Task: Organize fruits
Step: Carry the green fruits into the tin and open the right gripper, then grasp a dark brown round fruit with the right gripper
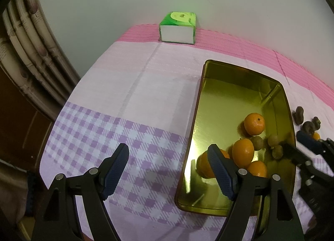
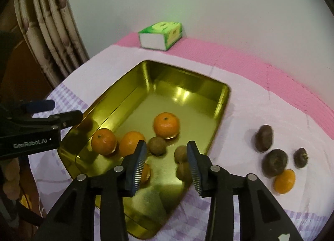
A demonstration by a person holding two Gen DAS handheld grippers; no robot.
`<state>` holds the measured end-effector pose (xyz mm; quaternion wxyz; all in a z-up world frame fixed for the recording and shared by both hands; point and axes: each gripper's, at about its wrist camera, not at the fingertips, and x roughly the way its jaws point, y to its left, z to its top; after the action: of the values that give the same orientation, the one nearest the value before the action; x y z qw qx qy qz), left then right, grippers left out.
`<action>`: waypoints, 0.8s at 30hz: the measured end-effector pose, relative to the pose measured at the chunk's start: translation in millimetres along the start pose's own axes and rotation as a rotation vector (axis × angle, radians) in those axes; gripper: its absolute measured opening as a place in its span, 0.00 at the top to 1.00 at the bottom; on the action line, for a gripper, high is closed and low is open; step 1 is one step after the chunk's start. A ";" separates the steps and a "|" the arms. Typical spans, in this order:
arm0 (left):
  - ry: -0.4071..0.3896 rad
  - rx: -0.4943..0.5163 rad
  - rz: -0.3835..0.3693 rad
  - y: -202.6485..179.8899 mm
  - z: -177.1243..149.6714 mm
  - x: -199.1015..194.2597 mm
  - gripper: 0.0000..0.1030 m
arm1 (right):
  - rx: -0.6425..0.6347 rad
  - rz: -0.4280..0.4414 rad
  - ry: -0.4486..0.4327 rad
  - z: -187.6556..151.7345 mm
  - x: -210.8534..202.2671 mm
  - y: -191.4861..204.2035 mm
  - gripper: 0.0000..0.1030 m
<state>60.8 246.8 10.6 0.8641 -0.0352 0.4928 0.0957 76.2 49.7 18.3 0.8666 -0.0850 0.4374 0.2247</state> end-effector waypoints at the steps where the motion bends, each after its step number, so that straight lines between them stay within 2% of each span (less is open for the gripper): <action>1: 0.001 0.001 -0.002 0.1 -0.1 0.0 0.24 | 0.008 -0.007 -0.005 -1.5 -3.9 -5.6 0.62; 5: 0.003 0.015 -0.009 -3.3 -1.3 0.1 0.24 | 0.055 -0.052 -0.016 -8.3 -15.1 -38.4 0.62; 17: -0.014 0.073 -0.024 -18.7 -4.9 -0.1 0.24 | 0.230 -0.243 -0.015 -41.5 -32.3 -175.5 0.62; 21: -0.014 0.072 -0.035 -18.5 -4.2 1.9 0.24 | 0.263 -0.257 -0.012 -46.4 -22.8 -202.9 0.62; 24: -0.014 0.065 -0.047 -18.1 -3.6 3.2 0.24 | 0.268 -0.235 -0.009 -46.1 -12.2 -214.3 0.62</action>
<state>62.9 229.0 5.3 0.8702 -0.0180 0.4887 0.0597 136.1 -159.5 -10.3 0.8924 -0.0183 0.4466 0.0620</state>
